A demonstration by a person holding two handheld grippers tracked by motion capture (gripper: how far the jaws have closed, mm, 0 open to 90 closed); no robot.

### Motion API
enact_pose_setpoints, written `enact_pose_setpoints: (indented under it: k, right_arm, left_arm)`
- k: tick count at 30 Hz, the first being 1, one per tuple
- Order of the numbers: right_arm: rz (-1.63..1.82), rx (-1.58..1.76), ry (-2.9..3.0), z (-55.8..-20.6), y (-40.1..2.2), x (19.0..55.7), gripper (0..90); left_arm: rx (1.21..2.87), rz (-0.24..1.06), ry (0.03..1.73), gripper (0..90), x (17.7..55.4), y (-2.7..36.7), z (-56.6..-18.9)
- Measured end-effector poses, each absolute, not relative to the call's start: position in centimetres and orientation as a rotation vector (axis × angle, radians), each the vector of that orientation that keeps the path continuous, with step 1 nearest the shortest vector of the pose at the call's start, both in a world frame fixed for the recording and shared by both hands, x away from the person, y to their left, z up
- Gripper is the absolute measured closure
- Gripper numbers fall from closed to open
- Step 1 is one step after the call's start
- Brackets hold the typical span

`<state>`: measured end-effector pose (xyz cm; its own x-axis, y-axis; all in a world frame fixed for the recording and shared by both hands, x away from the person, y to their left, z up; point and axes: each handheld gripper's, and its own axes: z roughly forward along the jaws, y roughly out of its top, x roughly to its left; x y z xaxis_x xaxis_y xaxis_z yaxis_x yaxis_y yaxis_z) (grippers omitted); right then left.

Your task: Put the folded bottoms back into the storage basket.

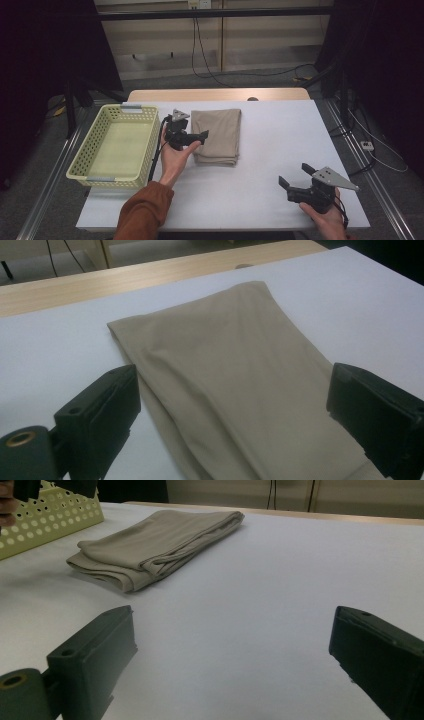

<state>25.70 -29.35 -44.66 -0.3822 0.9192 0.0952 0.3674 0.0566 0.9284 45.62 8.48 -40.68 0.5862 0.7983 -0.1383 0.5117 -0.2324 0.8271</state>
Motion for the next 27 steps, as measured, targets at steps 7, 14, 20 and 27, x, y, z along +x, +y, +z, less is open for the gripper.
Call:
enact_pose_setpoints:
  k: [7, 14, 20, 27]
  right_arm:
    - [1.324, 1.293, 1.796, -44.7, -29.3, 25.7, 4.2]
    - [1.323, 1.305, 1.797, -44.8, -29.4, 25.8, 4.1]
    - [1.322, 1.306, 1.807, -44.8, -29.3, 25.8, 4.1]
    - [1.317, 1.300, 1.812, -44.9, -29.3, 25.8, 3.7]
  left_arm:
    - [1.954, 0.325, 1.084, 7.5, 47.5, 7.0, -41.2]
    - [1.973, 0.309, 1.165, 21.3, 50.0, 7.0, -42.8]
    - [2.026, 0.337, 1.211, 26.3, 51.4, 6.9, -44.2]
    - [2.069, 0.332, 1.259, 29.2, 52.0, 7.2, -45.5]
